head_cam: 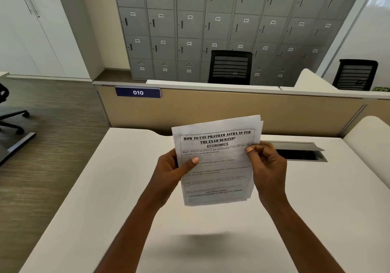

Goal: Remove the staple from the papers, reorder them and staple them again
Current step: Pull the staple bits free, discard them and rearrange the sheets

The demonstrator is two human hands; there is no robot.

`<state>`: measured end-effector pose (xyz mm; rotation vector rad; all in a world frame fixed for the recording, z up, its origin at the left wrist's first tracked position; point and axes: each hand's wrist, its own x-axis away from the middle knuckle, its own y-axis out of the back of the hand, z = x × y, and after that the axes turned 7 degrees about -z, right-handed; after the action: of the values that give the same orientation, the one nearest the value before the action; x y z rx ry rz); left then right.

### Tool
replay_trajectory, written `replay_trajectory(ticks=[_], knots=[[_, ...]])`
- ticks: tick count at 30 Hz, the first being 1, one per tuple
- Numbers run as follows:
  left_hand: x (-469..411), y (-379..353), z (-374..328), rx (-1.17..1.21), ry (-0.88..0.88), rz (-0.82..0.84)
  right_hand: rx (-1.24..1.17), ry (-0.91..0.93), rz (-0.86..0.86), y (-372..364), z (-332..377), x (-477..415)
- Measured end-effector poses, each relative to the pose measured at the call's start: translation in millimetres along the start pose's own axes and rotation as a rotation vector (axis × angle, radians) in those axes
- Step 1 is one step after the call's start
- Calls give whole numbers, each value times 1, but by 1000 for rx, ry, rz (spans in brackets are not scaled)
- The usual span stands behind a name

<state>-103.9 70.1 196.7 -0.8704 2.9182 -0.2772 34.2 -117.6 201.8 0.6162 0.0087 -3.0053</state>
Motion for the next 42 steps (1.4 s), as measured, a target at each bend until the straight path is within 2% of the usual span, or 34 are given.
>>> replay_trajectory(ticks=[3,10,16,21,32,38,42], knots=[[0,-4,14,-86,4,-61,21,-3,-6,2,-4,1],[-3,-13,19,-125,-29,-194,27,-110,156,19,-14,-8],[0,-22,24,-99,-18,-231,5,-85,135,16,-19,-12],[6,-14,30,-38,12,-314,6,-67,184,3,-20,-10],[7,60,28,115,64,-385,147,36,182,-72,0,13],[-7,129,27,156,95,-323,139,29,109,-136,16,43],[-12,161,23,174,110,-295,263,134,40,-171,24,66]])
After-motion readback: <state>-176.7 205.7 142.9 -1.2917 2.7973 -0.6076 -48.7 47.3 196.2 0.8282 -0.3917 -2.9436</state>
